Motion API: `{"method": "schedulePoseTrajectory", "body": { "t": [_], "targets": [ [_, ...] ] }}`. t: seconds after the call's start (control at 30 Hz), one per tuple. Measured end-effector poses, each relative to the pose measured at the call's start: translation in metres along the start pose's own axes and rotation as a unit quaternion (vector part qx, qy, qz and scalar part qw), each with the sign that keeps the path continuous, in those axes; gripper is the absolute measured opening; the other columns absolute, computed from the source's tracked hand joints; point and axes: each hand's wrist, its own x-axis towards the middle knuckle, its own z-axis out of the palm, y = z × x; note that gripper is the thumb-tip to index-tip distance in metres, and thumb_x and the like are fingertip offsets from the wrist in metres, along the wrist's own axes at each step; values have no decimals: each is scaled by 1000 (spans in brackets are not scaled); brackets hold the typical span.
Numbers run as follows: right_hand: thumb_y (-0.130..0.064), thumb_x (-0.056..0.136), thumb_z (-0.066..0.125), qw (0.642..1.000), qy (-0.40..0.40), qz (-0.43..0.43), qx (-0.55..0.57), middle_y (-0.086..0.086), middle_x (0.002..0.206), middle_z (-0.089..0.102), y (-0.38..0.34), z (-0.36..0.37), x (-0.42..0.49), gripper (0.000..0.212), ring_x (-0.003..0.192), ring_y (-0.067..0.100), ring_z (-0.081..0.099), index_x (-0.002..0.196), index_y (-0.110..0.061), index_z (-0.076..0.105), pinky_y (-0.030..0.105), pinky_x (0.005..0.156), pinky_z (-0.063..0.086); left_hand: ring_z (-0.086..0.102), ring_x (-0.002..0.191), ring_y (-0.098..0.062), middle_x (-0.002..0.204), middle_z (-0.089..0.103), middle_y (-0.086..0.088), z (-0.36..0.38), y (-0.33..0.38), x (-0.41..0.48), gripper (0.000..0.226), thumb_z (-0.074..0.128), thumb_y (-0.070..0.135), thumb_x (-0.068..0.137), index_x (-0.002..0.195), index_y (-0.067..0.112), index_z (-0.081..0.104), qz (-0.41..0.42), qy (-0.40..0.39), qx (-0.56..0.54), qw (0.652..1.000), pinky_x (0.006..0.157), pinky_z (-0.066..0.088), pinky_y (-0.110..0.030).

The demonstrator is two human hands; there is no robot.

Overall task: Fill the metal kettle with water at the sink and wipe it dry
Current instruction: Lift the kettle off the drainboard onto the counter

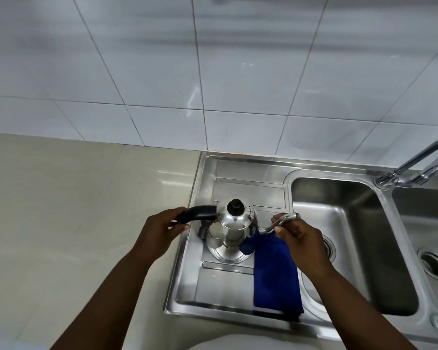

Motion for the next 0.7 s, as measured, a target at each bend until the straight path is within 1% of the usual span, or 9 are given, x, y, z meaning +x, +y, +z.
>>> {"method": "schedulePoseTrajectory", "body": {
  "t": [0.03, 0.1, 0.17, 0.27, 0.33, 0.4, 0.47, 0.6, 0.7],
  "targets": [
    [4, 85, 69, 1000, 2, -6, -7, -25, 98, 76, -2, -1, 0, 32, 100, 8, 72, 86, -28, 73, 31, 95, 56, 65, 96, -3, 99, 70, 16, 1, 1, 1, 54, 75, 15, 80, 100, 62, 56, 0, -5, 1, 1000, 90, 52, -22],
    [4, 84, 69, 999, 3, -28, -24, -25, 98, 75, -8, 0, -1, 33, 100, 9, 72, 86, -28, 72, 27, 95, 55, 65, 95, -7, 97, 70, 10, 0, 0, 0, 52, 74, 15, 81, 100, 59, 55, 4, 2, -3, 1000, 90, 52, -24],
    [2, 84, 70, 998, 0, -40, -38, -26, 99, 75, -14, -3, -3, 32, 99, 7, 72, 86, -30, 72, 25, 94, 55, 66, 95, -7, 96, 70, 11, -1, 2, 0, 48, 73, 14, 82, 102, 55, 56, 5, 8, -18, 1000, 89, 51, -23],
    [-2, 83, 72, 996, -23, -64, -63, -24, 106, 73, -25, 1, -1, 25, 99, 4, 72, 90, -26, 74, 29, 95, 55, 63, 96, -1, 100, 65, 20, -15, 2, -1, 53, 72, 12, 82, 95, 60, 57, 6, 22, -30, 999, 83, 46, -8],
    [0, 82, 73, 995, -45, -74, -58, -19, 108, 74, -33, 12, 3, 22, 100, 6, 72, 91, -20, 75, 36, 97, 56, 64, 97, -4, 97, 67, 14, -31, -1, -3, 46, 72, 10, 82, 98, 52, 61, -4, 27, -41, 999, 85, 50, -14],
    [4, 81, 72, 995, -63, -70, -27, -16, 104, 76, -42, 25, 6, 22, 99, 7, 72, 88, -17, 75, 39, 96, 56, 65, 96, -10, 92, 69, 6, -48, -6, -6, 33, 72, 10, 82, 106, 31, 66, -23, 28, -44, 998, 87, 54, -26],
    [4, 81, 72, 993, -85, -82, -24, -14, 104, 76, -50, 44, 9, 21, 98, 7, 72, 90, -15, 75, 40, 95, 57, 65, 92, -12, 91, 68, 2, -68, -14, -9, 30, 71, 9, 82, 109, 22, 67, -38, 38, -42, 998, 85, 54, -29],
    [-1, 82, 74, 987, -123, -97, -24, -11, 105, 76, -64, 87, 19, 18, 99, 9, 72, 91, -16, 75, 41, 95, 56, 62, 85, -10, 82, 64, 7, -109, -36, -13, 30, 69, 4, 82, 96, 31, 64, -58, 51, -32, 996, 81, 50, -28],
    [-7, 82, 76, 983, -151, -95, -32, -5, 98, 78, -69, 122, 25, 20, 97, 13, 73, 95, -22, 75, 39, 91, 58, 58, 82, -9, 79, 62, 11, -134, -57, -17, 35, 67, 1, 82, 94, 33, 63, -72, 76, -6, 995, 85, 51, -36]
  ]
}}
